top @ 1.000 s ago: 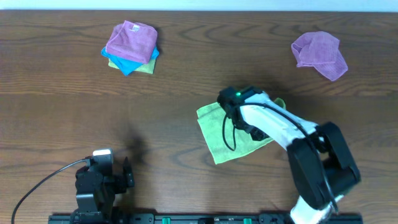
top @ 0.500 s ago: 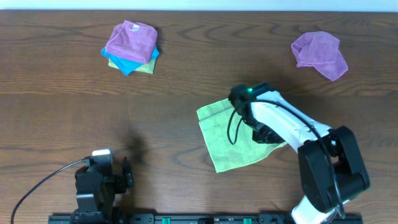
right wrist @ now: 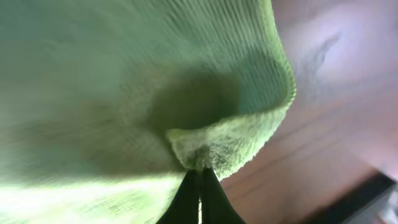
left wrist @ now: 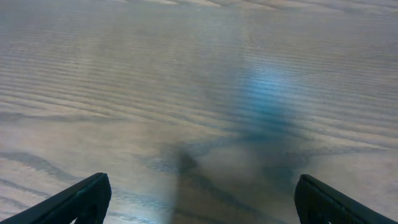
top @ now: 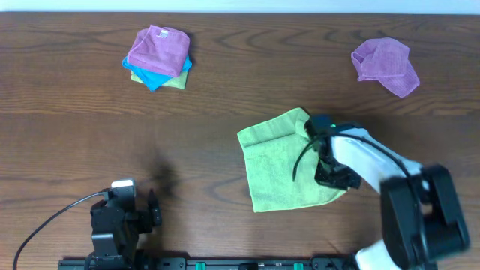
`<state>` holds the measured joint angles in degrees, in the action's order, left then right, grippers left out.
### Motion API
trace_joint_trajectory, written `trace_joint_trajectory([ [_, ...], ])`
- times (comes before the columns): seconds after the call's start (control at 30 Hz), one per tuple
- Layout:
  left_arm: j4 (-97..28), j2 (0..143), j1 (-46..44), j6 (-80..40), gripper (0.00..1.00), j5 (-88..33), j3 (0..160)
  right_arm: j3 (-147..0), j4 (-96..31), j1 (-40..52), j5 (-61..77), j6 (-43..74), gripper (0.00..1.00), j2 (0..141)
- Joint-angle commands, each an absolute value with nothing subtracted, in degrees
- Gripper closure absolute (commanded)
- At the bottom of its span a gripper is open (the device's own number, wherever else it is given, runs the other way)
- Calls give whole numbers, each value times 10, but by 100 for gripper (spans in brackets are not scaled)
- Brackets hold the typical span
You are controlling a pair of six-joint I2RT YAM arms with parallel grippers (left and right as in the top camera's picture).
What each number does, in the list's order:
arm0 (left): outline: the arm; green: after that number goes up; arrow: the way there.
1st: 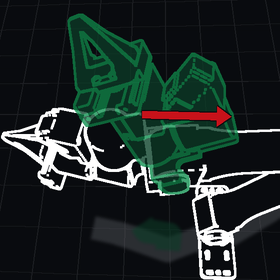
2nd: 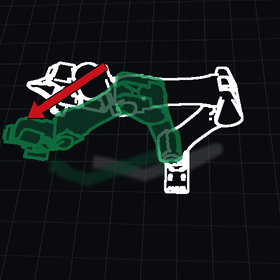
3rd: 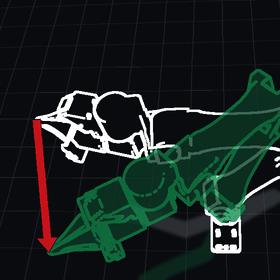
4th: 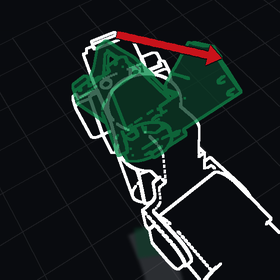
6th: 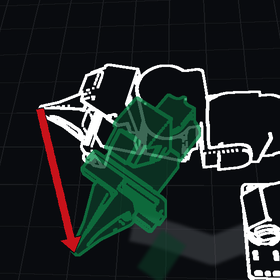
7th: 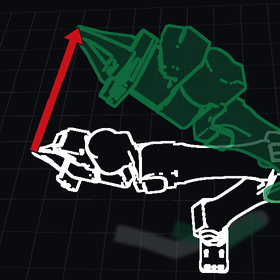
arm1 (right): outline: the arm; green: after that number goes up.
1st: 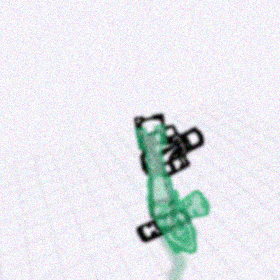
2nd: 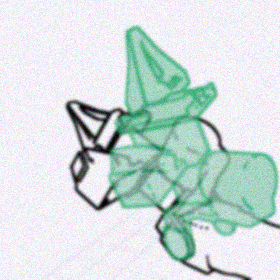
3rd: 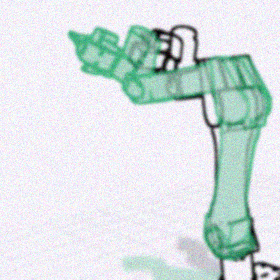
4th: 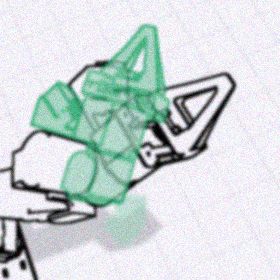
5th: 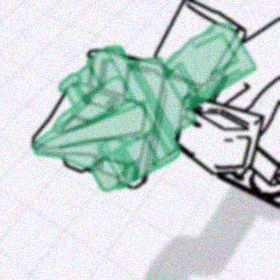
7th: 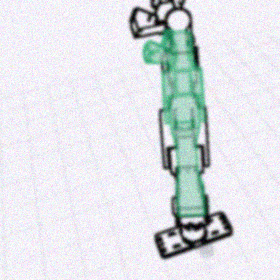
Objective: Fold the cloth
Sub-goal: 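Regrasp and pull the cloth corners with the right gripper to flatten it, then move the left gripper to the cloth's left edge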
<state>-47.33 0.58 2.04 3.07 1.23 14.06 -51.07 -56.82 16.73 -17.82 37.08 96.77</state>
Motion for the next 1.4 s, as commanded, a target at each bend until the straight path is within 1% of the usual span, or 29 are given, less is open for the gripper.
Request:
trace_joint_trajectory([
  [0.0,-478,2,19,31,5,-39,135,-513,-552,161,-173,322,99,911],
  [0.03,-470,2,19,25,5,-55,135,-513,-548,161,-173,317,98,900],
  [0.07,-460,2,19,18,5,-79,135,-513,-545,160,-172,313,91,884],
  [0.1,-452,2,19,14,5,-97,135,-513,-544,160,-171,309,81,871],
  [0.13,-442,2,19,13,5,-115,135,-513,-544,160,-171,305,68,854],
  [0.17,-436,2,19,13,5,-127,135,-513,-544,160,-169,301,61,842],
  [0.2,-427,2,19,13,5,-150,135,-513,-546,160,-166,297,49,826],
  [0.23,-419,2,19,12,5,-168,135,-513,-549,160,-164,297,42,813],
  [0.27,-412,2,19,6,5,-185,136,-513,-555,160,-162,297,38,801],
  [0.47,-384,5,19,-130,5,-226,147,-513,-605,139,-151,317,36,710],
  [0.57,-383,24,19,-142,5,-258,164,-512,-599,99,-114,313,36,655],
  [0.63,-383,50,19,-142,4,-272,183,-512,-585,63,-76,289,36,620],
  [0.77,-387,142,18,-142,4,-286,245,-511,-575,-17,-5,240,35,570],
  [0.9,-407,270,18,-142,4,-313,333,-498,-581,-95,70,205,34,560],
  [1.07,-466,436,4,-142,4,-377,458,-459,-568,-169,141,190,35,560],
  [1.13,-460,480,-1,-147,5,-378,481,-444,-550,-186,176,187,35,560],
  [1.23,-444,531,0,-214,5,-388,486,-419,-516,-205,227,179,36,560],
  [1.33,-439,573,0,-282,4,-397,486,-404,-507,-219,230,175,36,561],
  [1.37,-437,586,-1,-283,5,-411,486,-402,-507,-224,230,170,36,561],
])
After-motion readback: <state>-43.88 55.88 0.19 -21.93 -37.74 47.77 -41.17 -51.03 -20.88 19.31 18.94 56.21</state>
